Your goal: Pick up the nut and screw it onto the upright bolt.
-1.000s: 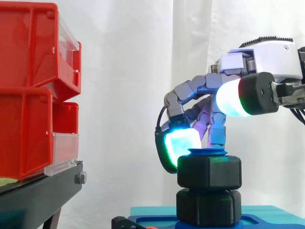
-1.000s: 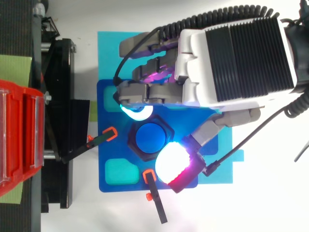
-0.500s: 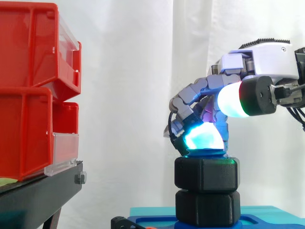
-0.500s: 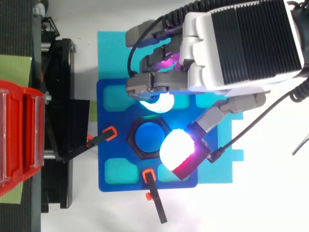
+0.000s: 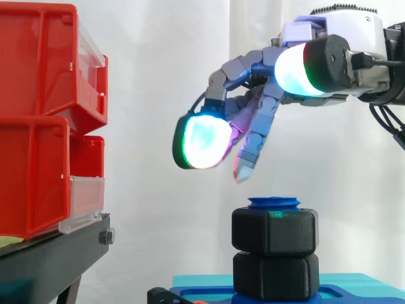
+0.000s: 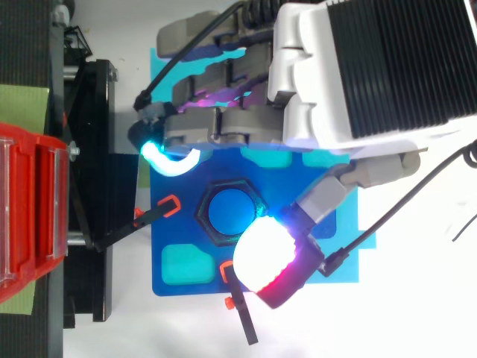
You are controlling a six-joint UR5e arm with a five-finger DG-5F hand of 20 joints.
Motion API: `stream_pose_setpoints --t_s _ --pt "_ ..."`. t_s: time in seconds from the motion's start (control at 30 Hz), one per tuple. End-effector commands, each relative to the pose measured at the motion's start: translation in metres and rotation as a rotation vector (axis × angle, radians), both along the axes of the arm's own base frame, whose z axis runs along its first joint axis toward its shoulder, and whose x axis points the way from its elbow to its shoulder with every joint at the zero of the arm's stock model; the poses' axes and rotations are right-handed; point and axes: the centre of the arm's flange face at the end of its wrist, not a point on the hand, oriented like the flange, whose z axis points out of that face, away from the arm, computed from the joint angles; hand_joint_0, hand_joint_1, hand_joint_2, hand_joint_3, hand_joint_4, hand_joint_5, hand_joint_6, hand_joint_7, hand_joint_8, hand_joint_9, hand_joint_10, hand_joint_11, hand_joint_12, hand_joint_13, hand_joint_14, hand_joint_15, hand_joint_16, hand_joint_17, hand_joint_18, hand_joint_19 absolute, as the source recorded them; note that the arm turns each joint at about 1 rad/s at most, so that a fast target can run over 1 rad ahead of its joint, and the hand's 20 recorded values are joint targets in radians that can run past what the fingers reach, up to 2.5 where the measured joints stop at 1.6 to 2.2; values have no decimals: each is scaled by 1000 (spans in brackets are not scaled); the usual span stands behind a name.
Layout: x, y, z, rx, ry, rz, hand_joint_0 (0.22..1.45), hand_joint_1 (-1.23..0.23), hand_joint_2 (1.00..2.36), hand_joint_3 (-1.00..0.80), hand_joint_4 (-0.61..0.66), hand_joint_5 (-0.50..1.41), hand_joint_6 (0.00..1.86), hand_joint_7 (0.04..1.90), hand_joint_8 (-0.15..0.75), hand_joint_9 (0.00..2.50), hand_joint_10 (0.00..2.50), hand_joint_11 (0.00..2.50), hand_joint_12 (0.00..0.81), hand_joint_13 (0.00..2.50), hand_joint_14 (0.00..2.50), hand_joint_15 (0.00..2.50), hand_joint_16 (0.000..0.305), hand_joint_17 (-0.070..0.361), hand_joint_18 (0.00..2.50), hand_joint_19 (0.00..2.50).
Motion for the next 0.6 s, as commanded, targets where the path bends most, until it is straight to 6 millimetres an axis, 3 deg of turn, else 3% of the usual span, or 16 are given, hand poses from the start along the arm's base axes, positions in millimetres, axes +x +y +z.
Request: stream_pose_setpoints --t_s 0.0,0.3,0.57 --pt "2 8 2 1 -9 -1 496 -168 1000 -500 184 -132 502 679 246 947 0 0 252 660 0 0 27 60 298 0" --pt "1 46 -27 5 26 -21 486 -130 1000 -500 161 -151 501 623 224 776 0 0 270 527 0 0 27 62 122 0" --pt "0 66 -37 13 44 -20 488 -128 1000 -500 167 -145 501 648 223 750 0 0 270 507 0 0 26 59 89 0"
